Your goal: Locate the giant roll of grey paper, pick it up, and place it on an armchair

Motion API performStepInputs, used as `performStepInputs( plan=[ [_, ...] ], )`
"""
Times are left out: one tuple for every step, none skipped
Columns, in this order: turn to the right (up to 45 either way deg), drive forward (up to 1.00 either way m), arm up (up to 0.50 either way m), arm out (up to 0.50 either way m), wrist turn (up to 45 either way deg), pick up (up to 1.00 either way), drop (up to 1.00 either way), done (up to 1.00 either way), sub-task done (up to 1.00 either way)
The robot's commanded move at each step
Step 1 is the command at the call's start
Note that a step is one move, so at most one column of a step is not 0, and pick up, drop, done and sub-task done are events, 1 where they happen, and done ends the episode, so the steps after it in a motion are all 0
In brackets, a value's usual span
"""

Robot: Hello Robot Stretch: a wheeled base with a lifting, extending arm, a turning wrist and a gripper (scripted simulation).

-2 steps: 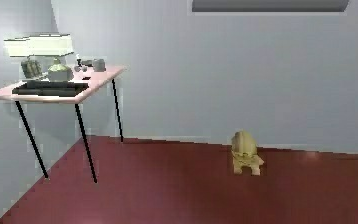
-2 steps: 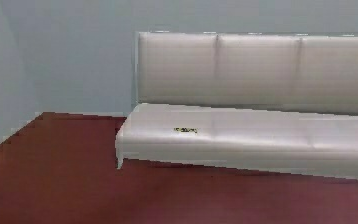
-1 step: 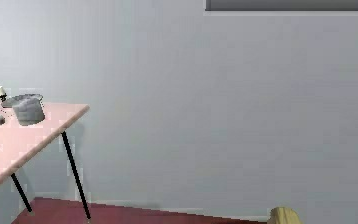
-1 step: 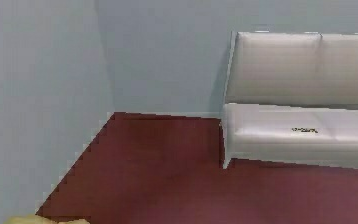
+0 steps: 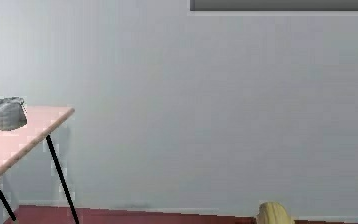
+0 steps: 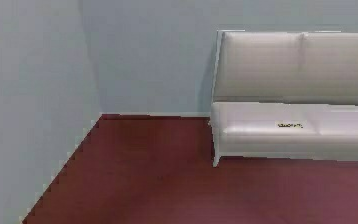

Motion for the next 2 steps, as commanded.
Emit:
performStepInputs(
  plan=[
    [0.0,0.25,0.0,0.0,0.0,0.0,0.0,0.0,0.0],
    [-45.0,0.0,0.0,0.0,0.0,0.0,0.0,0.0,0.0]
  ],
)
